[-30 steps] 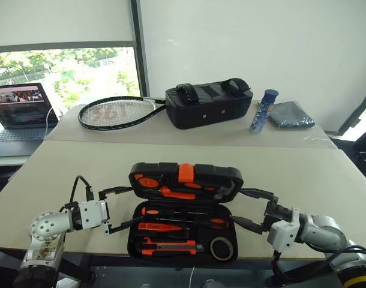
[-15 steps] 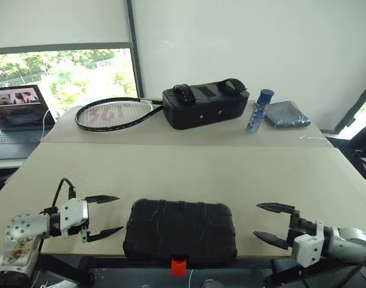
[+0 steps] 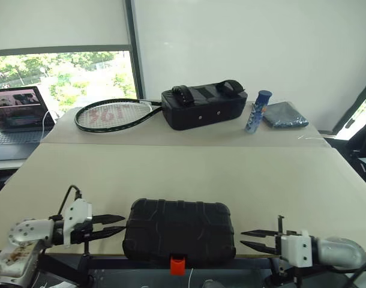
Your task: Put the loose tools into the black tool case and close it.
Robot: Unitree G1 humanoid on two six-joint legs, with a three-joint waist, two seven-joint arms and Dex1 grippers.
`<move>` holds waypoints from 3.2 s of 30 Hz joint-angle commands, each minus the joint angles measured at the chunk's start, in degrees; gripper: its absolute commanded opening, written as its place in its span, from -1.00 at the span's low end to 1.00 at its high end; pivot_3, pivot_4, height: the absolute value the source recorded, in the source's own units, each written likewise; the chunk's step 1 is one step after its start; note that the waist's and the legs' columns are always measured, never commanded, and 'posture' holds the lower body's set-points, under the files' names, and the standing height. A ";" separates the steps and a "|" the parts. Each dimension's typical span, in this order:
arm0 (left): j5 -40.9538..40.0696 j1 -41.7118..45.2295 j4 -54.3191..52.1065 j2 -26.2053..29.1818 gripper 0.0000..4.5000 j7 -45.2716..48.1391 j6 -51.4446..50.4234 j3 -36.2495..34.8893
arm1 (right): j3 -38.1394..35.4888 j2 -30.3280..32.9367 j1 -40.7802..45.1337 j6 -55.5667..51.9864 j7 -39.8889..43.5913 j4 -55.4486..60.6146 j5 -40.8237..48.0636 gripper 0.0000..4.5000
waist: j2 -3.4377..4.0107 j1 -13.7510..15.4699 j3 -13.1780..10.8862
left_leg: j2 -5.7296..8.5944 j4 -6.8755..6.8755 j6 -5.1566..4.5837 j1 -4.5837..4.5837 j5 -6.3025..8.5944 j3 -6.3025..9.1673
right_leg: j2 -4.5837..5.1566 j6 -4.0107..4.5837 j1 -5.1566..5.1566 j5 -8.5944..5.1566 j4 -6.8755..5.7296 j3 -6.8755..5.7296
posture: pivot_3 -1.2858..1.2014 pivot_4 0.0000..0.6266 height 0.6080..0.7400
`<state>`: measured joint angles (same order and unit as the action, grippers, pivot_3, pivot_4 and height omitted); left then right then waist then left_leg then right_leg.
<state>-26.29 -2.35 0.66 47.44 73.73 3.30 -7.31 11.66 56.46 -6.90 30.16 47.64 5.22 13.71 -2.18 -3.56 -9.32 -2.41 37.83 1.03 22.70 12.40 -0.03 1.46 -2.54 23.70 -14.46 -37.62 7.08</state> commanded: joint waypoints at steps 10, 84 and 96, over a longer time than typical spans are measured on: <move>0.82 7.73 -6.56 -7.28 -0.99 -9.82 -12.35 4.74 | 0.32 -12.50 15.99 -22.34 -0.60 0.77 -3.72 -1.00 | -0.01 1.15 -0.01 | 0.02 0.04 0.01 0.10 -0.01 -0.03 | -0.02 -0.07 0.12 0.09 0.02 0.01 | 0.03 -0.52 1.00; 22.95 38.61 13.25 -20.35 -0.99 -9.73 -27.16 30.87 | 3.91 -23.61 16.68 -56.49 -7.70 21.13 -5.64 -1.00 | -0.09 0.73 0.11 | 0.14 0.04 -0.03 -0.54 -0.04 0.19 | -0.08 -0.14 -0.64 0.07 0.11 0.00 | 0.03 -0.52 1.00; 22.05 36.24 12.19 -20.22 -0.99 -10.99 -27.55 28.83 | 4.22 -25.65 19.05 -56.80 -6.94 19.72 -5.16 -1.00 | -0.31 0.18 0.66 | 0.10 0.02 -0.03 -0.65 -0.04 0.20 | -0.11 -0.12 -0.70 0.05 0.09 0.01 | 0.03 -0.52 1.00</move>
<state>-6.24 38.17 10.05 26.64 61.32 -22.06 17.30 20.09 30.84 8.89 -27.82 43.09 23.47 9.51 -2.49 -3.38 -8.66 -2.30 37.85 1.00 22.06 12.36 0.17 1.35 -2.65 23.01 -14.41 -37.52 7.09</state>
